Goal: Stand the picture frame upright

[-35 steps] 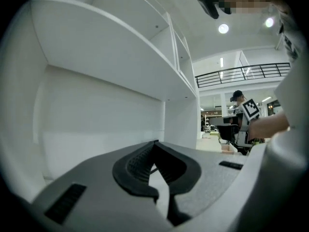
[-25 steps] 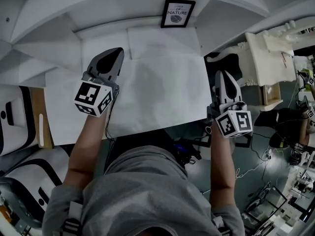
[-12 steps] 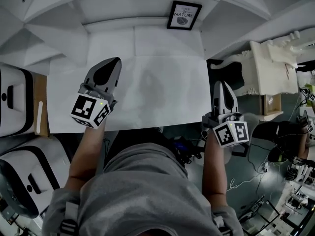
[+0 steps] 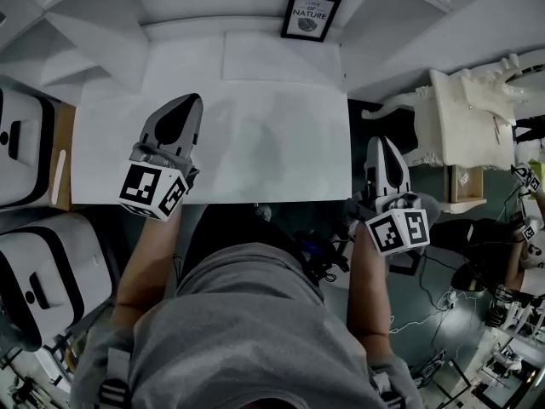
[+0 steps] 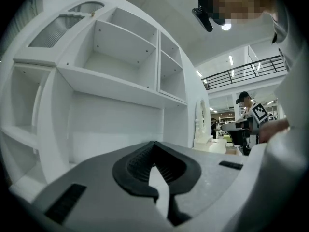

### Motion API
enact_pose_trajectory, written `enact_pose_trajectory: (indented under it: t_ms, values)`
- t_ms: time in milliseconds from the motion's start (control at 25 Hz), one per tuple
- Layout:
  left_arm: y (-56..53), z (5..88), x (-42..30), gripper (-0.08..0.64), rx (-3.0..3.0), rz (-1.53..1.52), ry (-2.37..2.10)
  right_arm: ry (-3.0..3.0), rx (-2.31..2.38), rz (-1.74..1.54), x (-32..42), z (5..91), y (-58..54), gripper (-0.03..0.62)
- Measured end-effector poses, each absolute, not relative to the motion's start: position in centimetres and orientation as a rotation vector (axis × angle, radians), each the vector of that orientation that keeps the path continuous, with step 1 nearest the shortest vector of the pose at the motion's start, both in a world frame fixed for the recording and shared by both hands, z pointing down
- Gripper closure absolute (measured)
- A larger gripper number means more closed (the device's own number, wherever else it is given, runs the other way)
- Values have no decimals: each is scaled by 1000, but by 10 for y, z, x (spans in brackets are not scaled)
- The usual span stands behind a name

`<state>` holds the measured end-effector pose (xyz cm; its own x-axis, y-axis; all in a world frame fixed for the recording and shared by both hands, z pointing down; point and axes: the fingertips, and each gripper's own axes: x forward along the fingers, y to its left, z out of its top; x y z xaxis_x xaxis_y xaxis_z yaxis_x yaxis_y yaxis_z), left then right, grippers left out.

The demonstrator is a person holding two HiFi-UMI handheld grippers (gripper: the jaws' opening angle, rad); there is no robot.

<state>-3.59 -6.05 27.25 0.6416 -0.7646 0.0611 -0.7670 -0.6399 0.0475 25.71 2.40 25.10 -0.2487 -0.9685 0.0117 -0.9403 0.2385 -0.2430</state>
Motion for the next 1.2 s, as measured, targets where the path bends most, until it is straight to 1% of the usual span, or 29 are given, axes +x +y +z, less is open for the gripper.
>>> enact_pose_trajectory:
  t_ms: [480, 1200]
  values:
    - [-7, 285, -20, 554, 2746, 79, -1349, 2470, -1795, -251, 265, 266, 48, 566]
    - [18, 289, -14, 554, 2717, 55, -1399, 2527, -1743, -225, 264, 269, 63, 566]
